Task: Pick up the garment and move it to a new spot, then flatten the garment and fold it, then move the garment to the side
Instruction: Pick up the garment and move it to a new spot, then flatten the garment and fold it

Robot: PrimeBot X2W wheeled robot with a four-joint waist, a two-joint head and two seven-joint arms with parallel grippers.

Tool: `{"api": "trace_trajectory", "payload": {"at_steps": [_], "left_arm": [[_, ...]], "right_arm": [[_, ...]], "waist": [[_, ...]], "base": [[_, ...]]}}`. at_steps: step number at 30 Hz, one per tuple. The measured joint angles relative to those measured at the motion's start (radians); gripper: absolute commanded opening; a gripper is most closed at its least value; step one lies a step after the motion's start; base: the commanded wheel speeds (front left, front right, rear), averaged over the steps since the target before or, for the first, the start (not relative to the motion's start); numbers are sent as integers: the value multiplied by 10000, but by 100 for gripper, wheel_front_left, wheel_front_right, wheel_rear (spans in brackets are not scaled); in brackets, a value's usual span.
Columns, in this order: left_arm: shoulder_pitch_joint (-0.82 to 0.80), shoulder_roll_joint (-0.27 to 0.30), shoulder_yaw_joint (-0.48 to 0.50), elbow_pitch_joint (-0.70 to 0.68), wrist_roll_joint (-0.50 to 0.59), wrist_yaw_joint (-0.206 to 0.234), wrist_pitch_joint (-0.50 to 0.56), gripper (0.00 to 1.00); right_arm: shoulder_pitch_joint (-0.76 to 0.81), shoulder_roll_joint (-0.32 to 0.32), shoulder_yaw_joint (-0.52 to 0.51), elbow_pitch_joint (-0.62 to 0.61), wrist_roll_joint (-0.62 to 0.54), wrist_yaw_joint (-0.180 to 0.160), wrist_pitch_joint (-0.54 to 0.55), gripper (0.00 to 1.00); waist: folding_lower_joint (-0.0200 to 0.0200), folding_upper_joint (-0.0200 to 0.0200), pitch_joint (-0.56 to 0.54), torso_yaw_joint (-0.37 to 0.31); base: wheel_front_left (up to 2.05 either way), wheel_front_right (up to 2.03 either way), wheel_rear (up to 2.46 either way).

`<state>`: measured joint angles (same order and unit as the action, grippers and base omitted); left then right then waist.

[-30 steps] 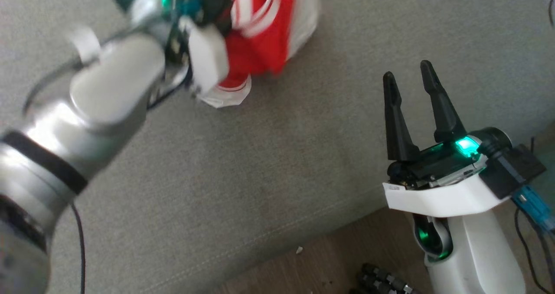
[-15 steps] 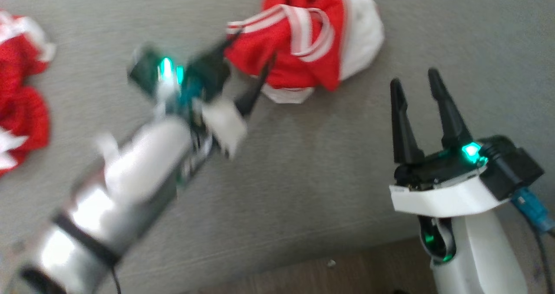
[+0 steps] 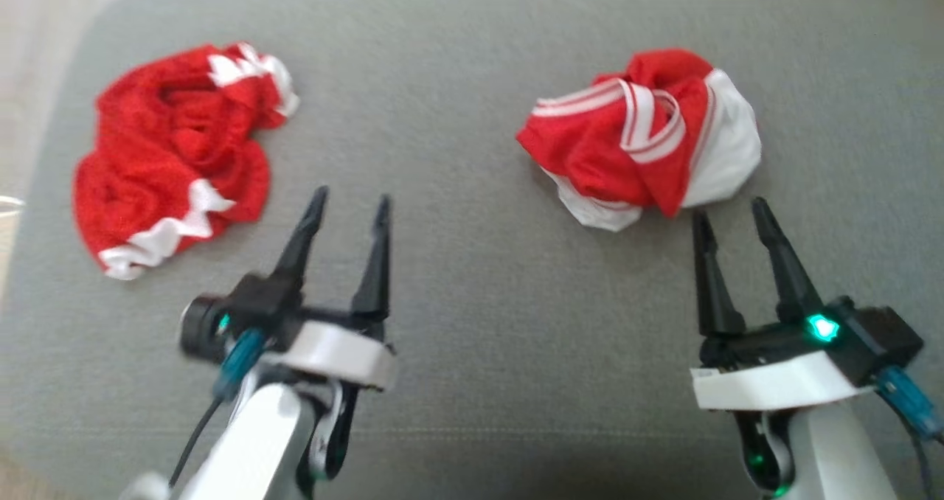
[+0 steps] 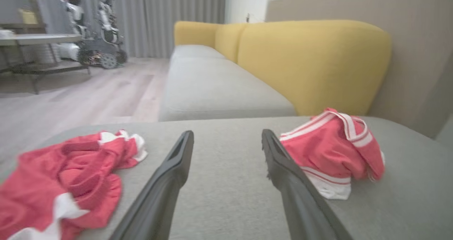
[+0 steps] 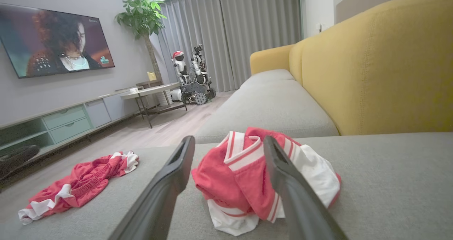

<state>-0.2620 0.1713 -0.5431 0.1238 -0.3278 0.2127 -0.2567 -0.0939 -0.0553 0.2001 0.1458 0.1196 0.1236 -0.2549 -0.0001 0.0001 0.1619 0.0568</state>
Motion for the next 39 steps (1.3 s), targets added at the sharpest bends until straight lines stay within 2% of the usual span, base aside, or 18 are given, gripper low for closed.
{"api": "trace_trajectory", "payload": {"at_steps": [5,9,14,16,39], "left_arm": [[1516,-625,1588,-1083,842,73,0,100],[2521,-828,2205,-1670,1484,-38,0,100],[3614,-907,2247,-1793,2466,-466,0,100],[3893,-911,2249,-1793,2690,-466,0,100],[4049,-1030,2268,-1843,3032,-558,0,100]], "right_arm": [[504,13,-617,-247,-21,0,0,100],[1105,35,-978,-585,-171,0,0,100],[1843,65,-1058,-874,-224,0,0,100],[2086,71,-1060,-867,-224,0,0,100],[2200,79,-917,-690,-284,0,0,100]], "waist": [[0,0,-742,354],[0,0,-1156,527],[0,0,-1480,568],[0,0,-1519,532],[0,0,-1692,537]], "base": [[0,0,0],[0,0,0],[0,0,0],[0,0,0],[0,0,0]]}}
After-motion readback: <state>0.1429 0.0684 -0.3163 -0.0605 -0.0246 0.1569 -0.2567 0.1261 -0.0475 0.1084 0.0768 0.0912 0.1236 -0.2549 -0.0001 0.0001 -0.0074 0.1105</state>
